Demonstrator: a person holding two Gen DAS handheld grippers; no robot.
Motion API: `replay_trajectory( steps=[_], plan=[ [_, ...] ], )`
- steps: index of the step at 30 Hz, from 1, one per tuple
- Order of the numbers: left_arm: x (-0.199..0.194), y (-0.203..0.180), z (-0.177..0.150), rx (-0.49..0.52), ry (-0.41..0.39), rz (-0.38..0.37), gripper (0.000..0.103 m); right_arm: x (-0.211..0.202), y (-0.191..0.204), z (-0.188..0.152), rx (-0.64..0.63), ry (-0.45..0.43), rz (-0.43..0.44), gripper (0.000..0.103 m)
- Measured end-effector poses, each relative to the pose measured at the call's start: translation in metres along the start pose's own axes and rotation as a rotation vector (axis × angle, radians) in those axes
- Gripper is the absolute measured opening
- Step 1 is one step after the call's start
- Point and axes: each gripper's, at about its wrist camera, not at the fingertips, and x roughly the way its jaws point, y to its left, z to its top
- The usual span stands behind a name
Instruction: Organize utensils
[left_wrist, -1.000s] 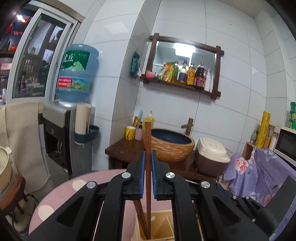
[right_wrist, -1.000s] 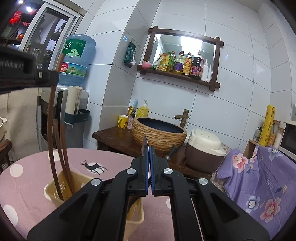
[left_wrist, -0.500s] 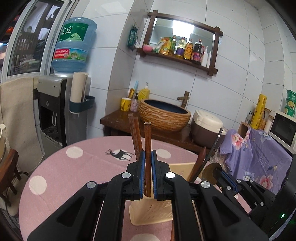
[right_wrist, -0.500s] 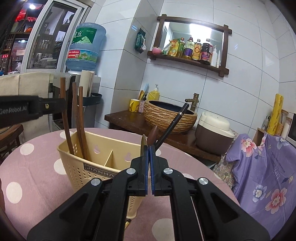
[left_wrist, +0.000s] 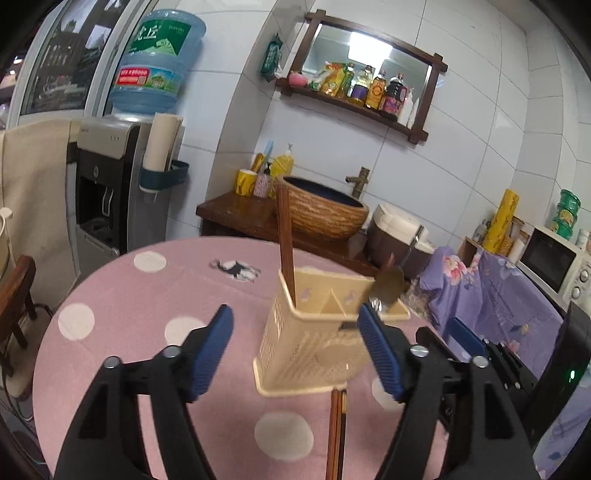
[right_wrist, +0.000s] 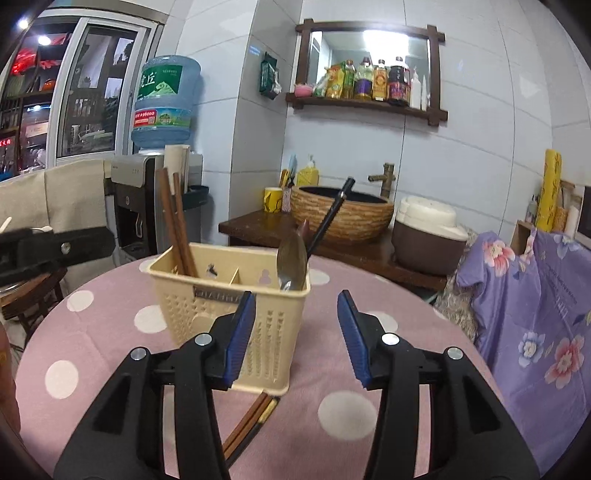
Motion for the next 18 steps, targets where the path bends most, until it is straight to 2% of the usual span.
replay_trajectory(
  steps=[5, 14, 18],
  plan=[
    [-0.014, 0.014, -0.025, -0.009, 0.085, 0.013, 0.081, -0.020, 0.003, -0.020, 0.017, 0.097, 0.028, 0.054],
    [-0.022, 0.036, -0.078, -0.044, 0.241, 0.038, 0.081, -0.042, 0.009, -0.072, 0.040, 0.237, 0.064, 0.057],
    [-0.018, 0.033, -0.101, -0.030, 0.310, 0.024, 0.077, -0.043, 0.011, -0.097, 0.048, 0.291, 0.059, 0.057]
  ],
)
